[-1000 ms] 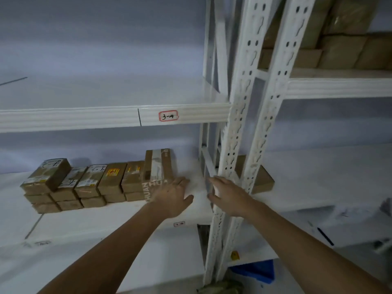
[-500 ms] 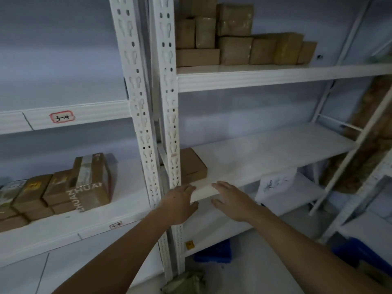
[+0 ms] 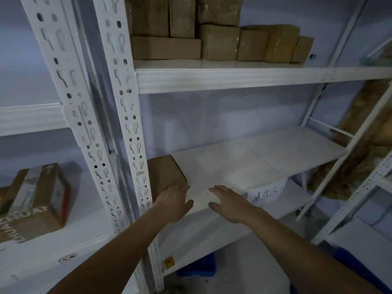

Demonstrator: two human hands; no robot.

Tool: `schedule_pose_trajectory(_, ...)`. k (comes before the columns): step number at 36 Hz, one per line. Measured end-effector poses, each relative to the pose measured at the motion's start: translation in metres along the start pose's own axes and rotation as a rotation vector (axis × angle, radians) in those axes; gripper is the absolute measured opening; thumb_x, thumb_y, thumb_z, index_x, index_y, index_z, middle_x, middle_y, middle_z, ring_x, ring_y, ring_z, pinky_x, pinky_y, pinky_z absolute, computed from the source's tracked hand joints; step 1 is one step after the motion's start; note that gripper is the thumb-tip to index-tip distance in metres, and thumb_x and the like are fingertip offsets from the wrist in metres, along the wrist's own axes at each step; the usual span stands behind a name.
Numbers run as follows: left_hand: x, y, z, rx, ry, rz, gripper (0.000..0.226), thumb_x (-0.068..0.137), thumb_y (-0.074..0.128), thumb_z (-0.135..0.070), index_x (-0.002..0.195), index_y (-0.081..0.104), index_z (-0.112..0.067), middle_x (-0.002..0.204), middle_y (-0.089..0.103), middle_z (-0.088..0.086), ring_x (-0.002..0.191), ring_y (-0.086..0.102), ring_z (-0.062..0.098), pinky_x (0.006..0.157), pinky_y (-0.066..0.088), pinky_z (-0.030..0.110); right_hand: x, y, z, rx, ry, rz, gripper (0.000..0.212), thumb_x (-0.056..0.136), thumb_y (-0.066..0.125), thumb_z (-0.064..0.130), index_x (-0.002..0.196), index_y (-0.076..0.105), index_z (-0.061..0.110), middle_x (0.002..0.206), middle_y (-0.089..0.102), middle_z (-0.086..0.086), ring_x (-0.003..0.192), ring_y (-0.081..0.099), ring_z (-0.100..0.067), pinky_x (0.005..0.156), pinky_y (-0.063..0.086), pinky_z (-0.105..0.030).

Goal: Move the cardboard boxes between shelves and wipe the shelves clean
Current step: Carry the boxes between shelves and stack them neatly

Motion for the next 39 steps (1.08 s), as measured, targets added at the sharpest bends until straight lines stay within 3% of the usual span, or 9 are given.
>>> schedule_pose_trajectory(4,0.03,0.004,0.018,0.018,-0.022,-0.001,0.085,0.088,0.016,-0.065,0.147,0.052,-0.016,0.149,0.052,0.008,0.13,0.053,0.026,0.11,0.043,0.037,0.04,-0.009,-0.012,-0.007,-0.009,0.01,0.067,0.105,0.043,0.05,0.162,0.02,0.024,0.17,0.016,0.001,0.153,0.023,-0.018,0.124,0.023,-0.038)
schedule_pose_trajectory(11,0.058,0.002,0.037,0.083,-0.096,0.05,0.056,0.101,0.039,-0.05,0.142,0.051,-0.014,0.142,0.053,0.01,0.126,0.054,0.03,0.102,0.048,0.041,0.092,-0.016,-0.014,-0.031,-0.074,0.065,0.066,0.106,0.044,0.047,0.162,0.023,0.02,0.169,0.018,-0.002,0.152,0.024,-0.021,0.122,0.025,-0.036)
schedule_pose_trajectory(16,0.075,0.026,0.055,0.162,-0.093,0.085,0.087,0.085,0.002,-0.058,0.136,0.06,-0.019,0.144,0.052,0.009,0.133,0.046,0.034,0.105,0.043,0.043,0.131,-0.012,-0.015,-0.047,-0.146,0.114,0.064,0.106,0.044,0.047,0.161,0.026,0.02,0.168,0.021,-0.003,0.152,0.027,-0.023,0.121,0.027,-0.038)
schedule_pose_trajectory(19,0.077,0.017,0.05,0.071,-0.194,0.07,0.061,0.1,0.026,-0.047,0.137,0.059,-0.012,0.145,0.05,0.012,0.13,0.048,0.036,0.104,0.042,0.041,0.151,-0.008,-0.017,-0.039,-0.184,0.147,0.063,0.106,0.045,0.047,0.16,0.028,0.02,0.168,0.022,-0.004,0.15,0.031,-0.025,0.119,0.031,-0.039)
schedule_pose_trajectory(21,0.083,0.02,0.055,-0.02,-0.276,0.014,0.061,0.098,0.042,-0.051,0.145,0.049,-0.012,0.149,0.047,0.011,0.126,0.053,0.037,0.103,0.046,0.041,0.163,-0.007,-0.016,-0.042,-0.215,0.165,0.062,0.106,0.047,0.046,0.159,0.029,0.02,0.167,0.023,-0.006,0.149,0.032,-0.027,0.119,0.032,-0.04)
schedule_pose_trajectory(27,0.107,0.03,0.073,-0.031,-0.368,0.031,0.07,0.101,0.049,-0.044,0.155,0.034,-0.001,0.154,0.044,0.021,0.142,0.041,0.036,0.118,0.029,0.039,0.202,-0.004,-0.015,-0.107,-0.334,0.225,0.062,0.106,0.05,0.034,0.159,0.026,0.014,0.166,0.024,-0.012,0.148,0.032,-0.032,0.117,0.033,-0.04)
schedule_pose_trajectory(31,0.12,0.035,0.085,-0.112,-0.514,-0.024,0.067,0.092,0.058,-0.047,0.143,0.047,-0.004,0.142,0.051,0.014,0.136,0.046,0.034,0.114,0.034,0.039,0.221,0.0,-0.016,-0.063,-0.315,0.244,0.061,0.106,0.049,0.03,0.158,0.026,0.01,0.165,0.024,-0.013,0.147,0.033,-0.032,0.117,0.03,-0.038)
schedule_pose_trajectory(36,0.125,0.053,0.089,-0.235,-0.726,-0.174,0.072,0.094,0.048,-0.055,0.144,0.044,-0.003,0.154,0.042,0.019,0.145,0.036,0.038,0.118,0.029,0.043,0.235,-0.001,-0.008,0.201,-0.239,0.228,0.042,0.104,0.051,0.035,0.14,0.056,0.012,0.139,0.057,-0.011,0.126,0.055,-0.031,0.101,0.046,-0.036)
schedule_pose_trajectory(39,0.129,0.059,0.088,-0.319,-0.82,-0.235,0.068,0.098,0.056,-0.041,0.152,0.037,-0.005,0.162,0.033,0.016,0.15,0.028,0.034,0.121,0.024,0.042,0.261,0.02,-0.015,0.262,-0.238,0.244,0.048,0.096,0.052,0.048,0.134,0.059,0.02,0.13,0.065,-0.007,0.116,0.062,-0.028,0.094,0.054,-0.042)
Point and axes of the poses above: each hand's wrist, its own x-axis towards the middle knuckle, its own y-axis out of the palm, z = x × y, the point moved 1 cm from there along x, towards the middle knuckle
